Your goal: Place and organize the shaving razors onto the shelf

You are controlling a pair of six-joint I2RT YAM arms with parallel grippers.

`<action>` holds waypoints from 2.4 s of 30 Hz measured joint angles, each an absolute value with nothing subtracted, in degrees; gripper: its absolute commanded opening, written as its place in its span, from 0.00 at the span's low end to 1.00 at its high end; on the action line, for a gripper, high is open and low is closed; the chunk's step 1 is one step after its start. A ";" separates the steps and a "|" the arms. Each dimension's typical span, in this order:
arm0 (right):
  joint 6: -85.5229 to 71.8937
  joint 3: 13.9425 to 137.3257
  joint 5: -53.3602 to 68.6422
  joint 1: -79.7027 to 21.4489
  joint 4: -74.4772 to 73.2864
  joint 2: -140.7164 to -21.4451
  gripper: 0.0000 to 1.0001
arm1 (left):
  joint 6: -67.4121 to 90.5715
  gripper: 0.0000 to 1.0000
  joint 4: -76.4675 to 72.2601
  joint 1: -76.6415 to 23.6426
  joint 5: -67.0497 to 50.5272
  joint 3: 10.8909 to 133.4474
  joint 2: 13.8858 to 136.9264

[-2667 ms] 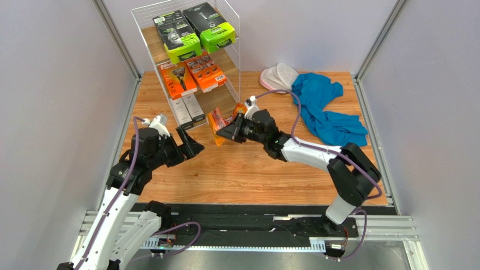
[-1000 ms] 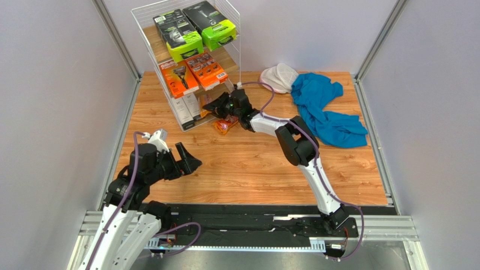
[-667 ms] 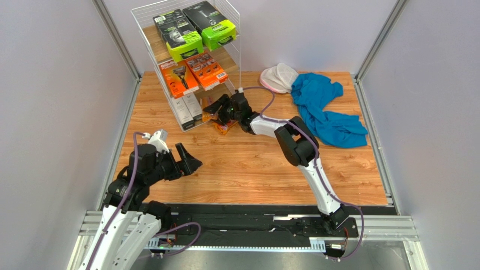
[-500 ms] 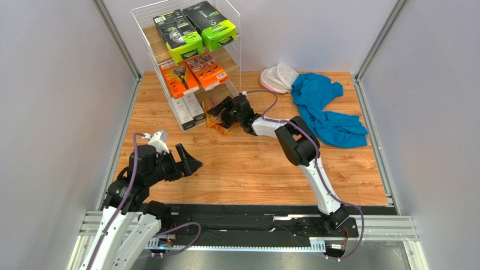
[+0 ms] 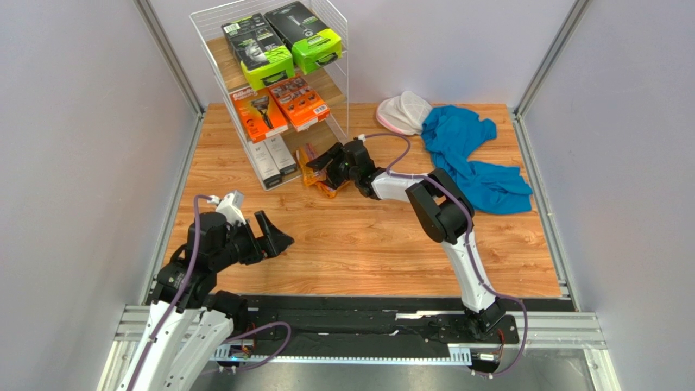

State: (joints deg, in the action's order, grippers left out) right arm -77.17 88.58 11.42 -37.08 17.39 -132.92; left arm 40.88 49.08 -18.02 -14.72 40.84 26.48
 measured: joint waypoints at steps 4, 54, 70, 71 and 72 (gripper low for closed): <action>-77.12 88.40 10.85 -37.04 17.58 -132.33 0.27 | 40.99 0.95 49.06 -18.02 -14.79 40.47 26.41; -66.32 78.70 3.81 -35.68 1.80 -113.01 0.82 | 39.72 0.94 47.18 -18.02 -17.54 39.44 26.89; -58.26 76.49 -4.51 -33.95 -13.63 -111.77 0.85 | 35.62 0.93 40.60 -18.02 -22.52 44.42 36.07; -58.17 76.90 -4.67 -33.69 -14.44 -113.34 0.85 | 35.64 0.93 40.49 -18.02 -22.79 44.38 35.57; -58.13 77.38 -4.86 -33.52 -15.27 -114.98 0.84 | 35.68 0.93 40.29 -18.02 -23.05 44.27 35.16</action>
